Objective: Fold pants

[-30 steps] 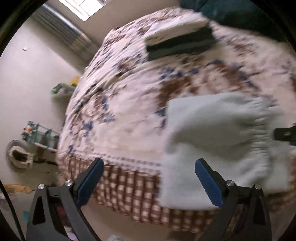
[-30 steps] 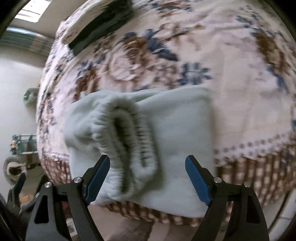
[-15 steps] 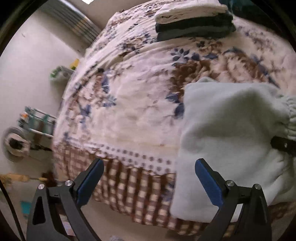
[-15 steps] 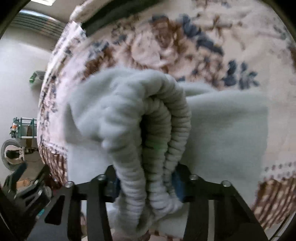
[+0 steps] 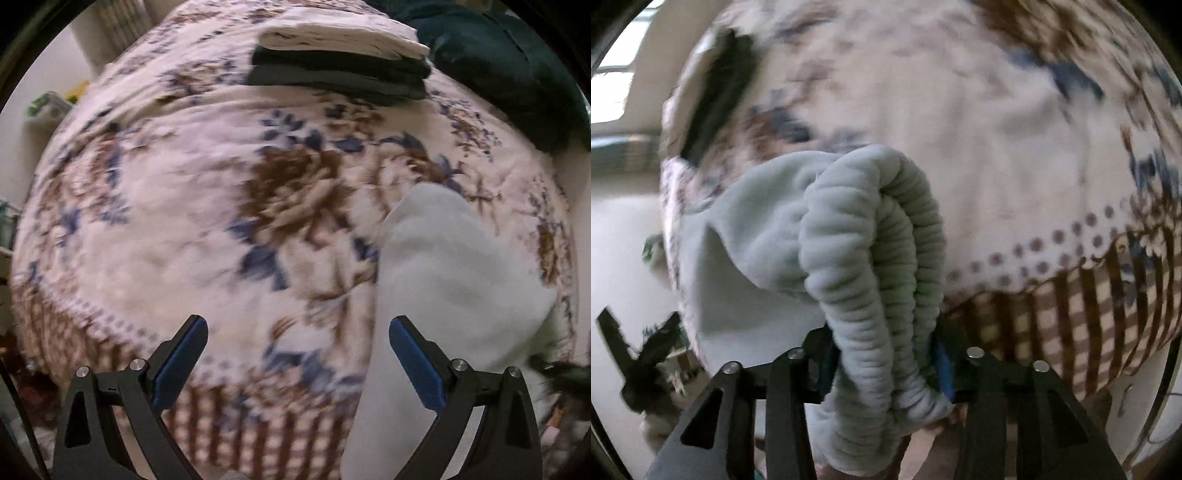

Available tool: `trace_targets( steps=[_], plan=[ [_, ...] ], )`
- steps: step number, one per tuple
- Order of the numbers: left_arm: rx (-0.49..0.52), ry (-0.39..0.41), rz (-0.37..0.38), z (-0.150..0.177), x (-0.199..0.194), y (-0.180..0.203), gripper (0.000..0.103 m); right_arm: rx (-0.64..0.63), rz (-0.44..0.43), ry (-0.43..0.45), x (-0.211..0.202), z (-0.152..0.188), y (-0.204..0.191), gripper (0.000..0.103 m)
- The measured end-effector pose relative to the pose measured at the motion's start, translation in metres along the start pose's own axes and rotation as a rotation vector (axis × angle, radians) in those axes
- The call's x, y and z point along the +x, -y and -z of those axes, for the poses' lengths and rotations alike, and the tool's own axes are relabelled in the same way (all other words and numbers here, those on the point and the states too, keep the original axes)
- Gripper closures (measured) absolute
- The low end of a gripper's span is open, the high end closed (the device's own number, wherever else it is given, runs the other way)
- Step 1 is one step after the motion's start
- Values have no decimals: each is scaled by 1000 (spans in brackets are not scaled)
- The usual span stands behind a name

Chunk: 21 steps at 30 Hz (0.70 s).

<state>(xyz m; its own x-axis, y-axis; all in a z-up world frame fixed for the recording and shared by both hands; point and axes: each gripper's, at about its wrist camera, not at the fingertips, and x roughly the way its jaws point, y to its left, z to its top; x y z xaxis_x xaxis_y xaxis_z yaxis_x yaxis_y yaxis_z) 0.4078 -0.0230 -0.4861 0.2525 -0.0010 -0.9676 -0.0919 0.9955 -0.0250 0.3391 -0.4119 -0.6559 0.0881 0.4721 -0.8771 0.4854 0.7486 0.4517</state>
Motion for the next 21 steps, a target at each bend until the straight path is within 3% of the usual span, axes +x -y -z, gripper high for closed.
trace_targets(
  steps=[2,6,11,13,14,17,19,21],
  plan=[
    [9,-24,59,-21,19,14,3,26,-22,-38,17,-10,12,40],
    [-44,-103,218,-58,48,26,3,45,-89,-29,17,-11,11,32],
    [-66,-245,305,-89,110,39,3,76,-124,-24,11,9,14,30],
    [-36,-242,284,-92,118,44,4,107,-154,-16,8,12,18,30],
    [3,-234,228,-93,122,48,9,114,-158,3,5,16,21,31],
    [48,-239,128,-94,141,50,9,178,-84,67,-1,12,38,33],
    [39,-256,133,-94,148,48,9,279,-65,43,11,5,56,33],
    [24,-257,128,-95,145,48,9,297,-99,27,14,-1,58,33]
  ],
)
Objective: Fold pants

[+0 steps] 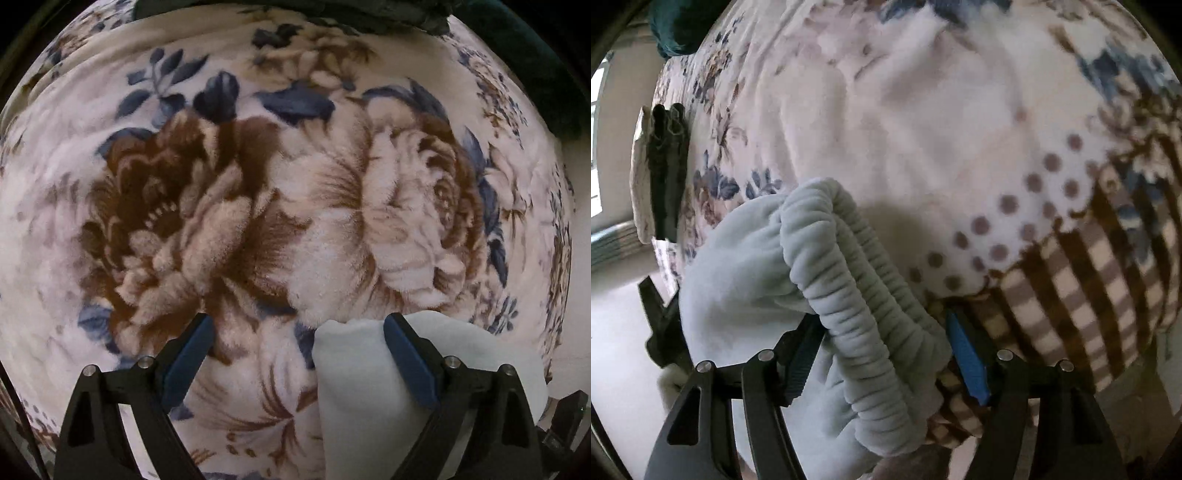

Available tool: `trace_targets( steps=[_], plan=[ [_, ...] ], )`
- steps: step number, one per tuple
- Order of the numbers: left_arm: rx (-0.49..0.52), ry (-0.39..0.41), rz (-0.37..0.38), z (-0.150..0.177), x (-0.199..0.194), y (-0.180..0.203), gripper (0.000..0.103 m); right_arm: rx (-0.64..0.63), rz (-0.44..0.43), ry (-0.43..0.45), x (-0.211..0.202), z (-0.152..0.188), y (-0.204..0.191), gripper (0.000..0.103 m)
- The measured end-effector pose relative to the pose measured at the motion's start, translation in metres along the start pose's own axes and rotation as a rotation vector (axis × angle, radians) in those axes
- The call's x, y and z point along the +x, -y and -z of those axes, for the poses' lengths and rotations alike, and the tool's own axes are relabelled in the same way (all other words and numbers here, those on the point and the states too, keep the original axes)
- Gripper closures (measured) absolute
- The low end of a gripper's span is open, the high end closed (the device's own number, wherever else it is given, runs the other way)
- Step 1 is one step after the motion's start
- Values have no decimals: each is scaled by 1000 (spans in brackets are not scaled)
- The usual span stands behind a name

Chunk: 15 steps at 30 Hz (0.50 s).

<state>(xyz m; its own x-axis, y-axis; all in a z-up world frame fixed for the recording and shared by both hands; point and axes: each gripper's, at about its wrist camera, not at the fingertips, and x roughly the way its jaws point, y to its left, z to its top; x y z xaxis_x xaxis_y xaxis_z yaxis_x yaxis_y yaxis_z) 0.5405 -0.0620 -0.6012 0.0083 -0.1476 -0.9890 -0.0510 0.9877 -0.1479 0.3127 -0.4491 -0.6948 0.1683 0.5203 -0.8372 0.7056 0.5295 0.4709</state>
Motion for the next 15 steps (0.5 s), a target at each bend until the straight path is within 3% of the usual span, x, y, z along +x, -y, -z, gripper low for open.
trace_targets(
  steps=[3,6,7,10,11,12,13,15],
  plan=[
    [-1,34,-14,5,-24,2,9,-29,-67,18,-23,13,-7,32],
    [28,128,-49,24,-68,9,9,-17,-100,38,-47,39,-1,24],
    [58,179,-60,36,-88,17,9,4,-98,34,-50,49,5,24],
    [124,227,-62,59,-107,35,9,34,-131,-42,-30,71,17,26],
    [169,222,-64,68,-105,48,9,29,-132,-58,-22,77,22,35],
    [194,214,-86,67,-99,52,9,21,-127,-70,-13,81,23,77],
    [227,201,-126,66,-89,60,9,-9,-70,-85,-3,84,24,80],
    [228,166,-101,67,-71,62,7,31,-2,-80,9,80,40,80]
  ],
)
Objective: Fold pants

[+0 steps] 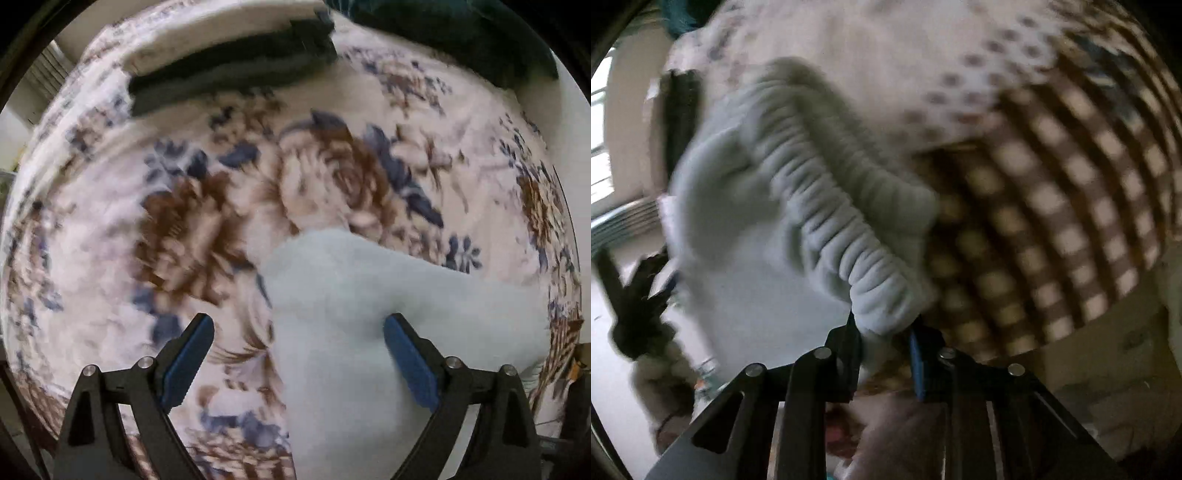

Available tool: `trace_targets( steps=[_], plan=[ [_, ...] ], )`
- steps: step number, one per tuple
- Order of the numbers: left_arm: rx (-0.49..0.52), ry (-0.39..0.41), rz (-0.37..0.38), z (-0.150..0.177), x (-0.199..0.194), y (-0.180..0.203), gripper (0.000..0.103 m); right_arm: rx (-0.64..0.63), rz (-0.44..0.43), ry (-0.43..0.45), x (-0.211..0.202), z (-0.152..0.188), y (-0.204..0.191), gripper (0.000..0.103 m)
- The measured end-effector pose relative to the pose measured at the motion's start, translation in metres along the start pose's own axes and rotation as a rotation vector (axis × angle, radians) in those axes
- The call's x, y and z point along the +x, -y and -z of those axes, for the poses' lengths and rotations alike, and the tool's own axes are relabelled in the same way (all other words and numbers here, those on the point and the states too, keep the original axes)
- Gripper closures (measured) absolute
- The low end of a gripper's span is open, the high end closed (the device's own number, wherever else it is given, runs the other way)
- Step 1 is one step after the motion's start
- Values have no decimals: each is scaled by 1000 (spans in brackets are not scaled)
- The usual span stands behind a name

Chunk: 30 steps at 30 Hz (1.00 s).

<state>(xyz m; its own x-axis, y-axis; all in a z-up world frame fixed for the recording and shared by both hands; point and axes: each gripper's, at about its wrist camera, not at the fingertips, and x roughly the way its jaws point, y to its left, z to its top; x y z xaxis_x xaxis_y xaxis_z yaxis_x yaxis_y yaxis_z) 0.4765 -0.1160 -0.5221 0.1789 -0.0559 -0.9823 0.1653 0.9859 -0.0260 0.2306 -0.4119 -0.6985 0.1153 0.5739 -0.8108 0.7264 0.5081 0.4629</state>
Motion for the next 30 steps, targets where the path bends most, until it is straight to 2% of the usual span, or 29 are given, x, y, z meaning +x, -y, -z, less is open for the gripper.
trace_targets(
  steps=[1,3,4,5,6,7,8,10,12,13,15,16,17,18,19,20,24,27,28,30],
  plan=[
    [-17,-20,35,-1,6,-1,7,32,2,-26,6,-4,8,80],
    [-45,-21,48,-2,5,-4,7,-1,0,-69,7,-11,0,77],
    [-60,-20,60,-5,1,-6,7,-30,2,-70,2,-13,-8,66],
    [-76,-20,79,-7,-1,-9,7,-74,16,-60,-8,-14,-21,52],
    [-97,-20,98,-8,-2,-14,7,-109,18,-37,-16,-18,-35,44],
    [-132,-22,130,-12,-2,-22,7,-147,-6,12,-34,-20,-47,27],
    [-156,-27,151,-14,1,-27,7,-164,-21,47,-44,-23,-54,18],
    [-219,-65,208,-21,18,-39,7,-192,-52,118,-60,-35,-67,18],
    [-283,-123,280,-28,44,-46,7,-190,-67,153,-57,-62,-72,18],
    [-303,-155,325,-30,58,-48,7,-176,-81,141,-43,-84,-73,18],
    [-304,-191,330,-34,79,-48,7,-145,-119,94,-16,-113,-72,18],
    [-287,-186,328,-34,82,-46,10,-132,-174,59,1,-130,-74,26],
    [-254,-169,313,-34,84,-42,20,-123,-178,53,11,-136,-74,44],
    [-216,-153,300,-32,85,-40,31,-134,-174,57,15,-140,-77,49],
    [-190,-140,285,-29,85,-39,44,-182,-132,74,13,-140,-89,53],
    [-195,-127,283,-26,86,-44,50,-250,-84,99,13,-137,-107,56],
    [-299,-140,357,-13,104,-76,51,-323,-70,138,4,-139,-133,60],
    [-282,-147,335,-14,109,-72,48,-299,-10,115,24,-150,-126,60],
    [-281,-153,332,-16,109,-71,47,-279,-11,81,34,-157,-126,58],
    [-303,-173,352,-22,101,-73,39,-234,-33,51,28,-163,-117,48]
  ],
)
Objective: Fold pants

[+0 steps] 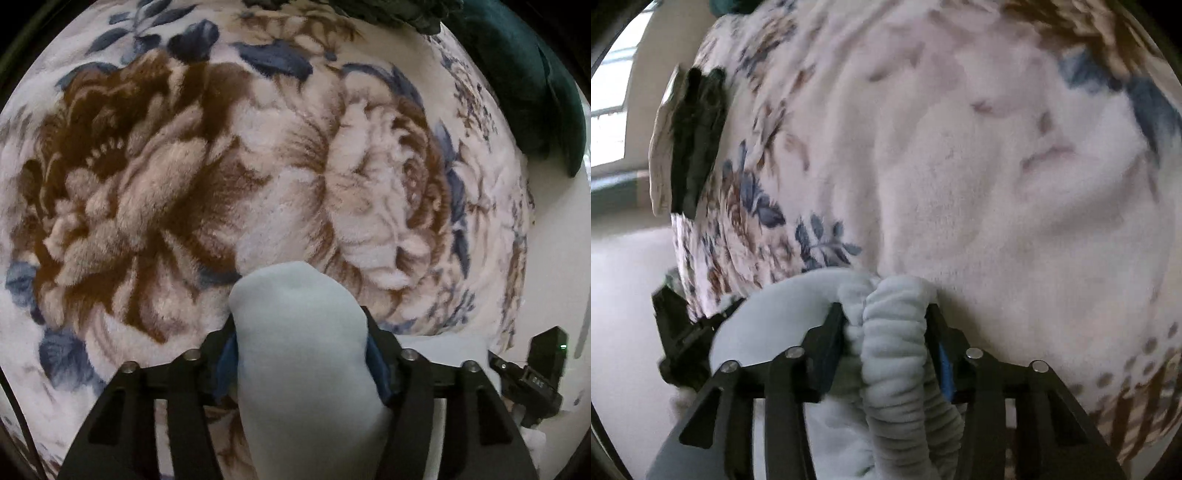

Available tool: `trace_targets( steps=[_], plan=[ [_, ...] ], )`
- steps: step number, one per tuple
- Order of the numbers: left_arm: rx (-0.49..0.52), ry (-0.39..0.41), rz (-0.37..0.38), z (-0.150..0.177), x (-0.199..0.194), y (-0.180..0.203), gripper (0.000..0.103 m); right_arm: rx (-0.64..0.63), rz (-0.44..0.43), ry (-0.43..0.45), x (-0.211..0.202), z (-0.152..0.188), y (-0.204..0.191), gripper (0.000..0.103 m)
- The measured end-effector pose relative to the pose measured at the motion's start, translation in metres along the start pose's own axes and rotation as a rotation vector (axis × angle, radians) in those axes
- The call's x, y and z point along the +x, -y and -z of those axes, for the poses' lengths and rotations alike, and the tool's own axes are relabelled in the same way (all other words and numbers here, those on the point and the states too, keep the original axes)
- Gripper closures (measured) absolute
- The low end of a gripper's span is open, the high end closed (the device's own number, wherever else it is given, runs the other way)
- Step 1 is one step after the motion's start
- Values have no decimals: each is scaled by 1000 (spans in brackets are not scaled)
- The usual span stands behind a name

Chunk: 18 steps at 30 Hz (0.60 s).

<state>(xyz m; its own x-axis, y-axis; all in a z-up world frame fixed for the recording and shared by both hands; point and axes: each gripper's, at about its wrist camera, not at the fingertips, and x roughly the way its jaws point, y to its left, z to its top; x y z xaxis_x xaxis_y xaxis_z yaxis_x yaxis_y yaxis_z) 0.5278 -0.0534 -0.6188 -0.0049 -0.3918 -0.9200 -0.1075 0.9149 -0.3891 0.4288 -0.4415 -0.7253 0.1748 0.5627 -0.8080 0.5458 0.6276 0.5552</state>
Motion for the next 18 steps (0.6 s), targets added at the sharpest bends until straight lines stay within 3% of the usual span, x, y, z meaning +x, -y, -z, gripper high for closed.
trace_targets(
  steps=[1,3,5,8,11,15,18],
  plan=[
    [-8,1,5,0,-7,2,34,13,-6,-9,-8,0,-2,40],
    [-7,57,25,6,-36,8,33,-5,-28,20,-36,13,-5,34],
    [18,113,-1,20,-62,17,33,-32,-35,61,-67,36,-7,22],
    [76,181,-73,51,-95,36,33,-2,-13,69,-86,79,5,21],
    [144,182,-64,70,-104,68,33,75,-47,14,-73,119,24,22],
    [438,85,-99,81,-73,154,33,233,-147,-47,-39,154,58,21],
    [761,-89,-170,84,-10,244,31,281,-211,-18,-25,162,64,23]
  ],
)
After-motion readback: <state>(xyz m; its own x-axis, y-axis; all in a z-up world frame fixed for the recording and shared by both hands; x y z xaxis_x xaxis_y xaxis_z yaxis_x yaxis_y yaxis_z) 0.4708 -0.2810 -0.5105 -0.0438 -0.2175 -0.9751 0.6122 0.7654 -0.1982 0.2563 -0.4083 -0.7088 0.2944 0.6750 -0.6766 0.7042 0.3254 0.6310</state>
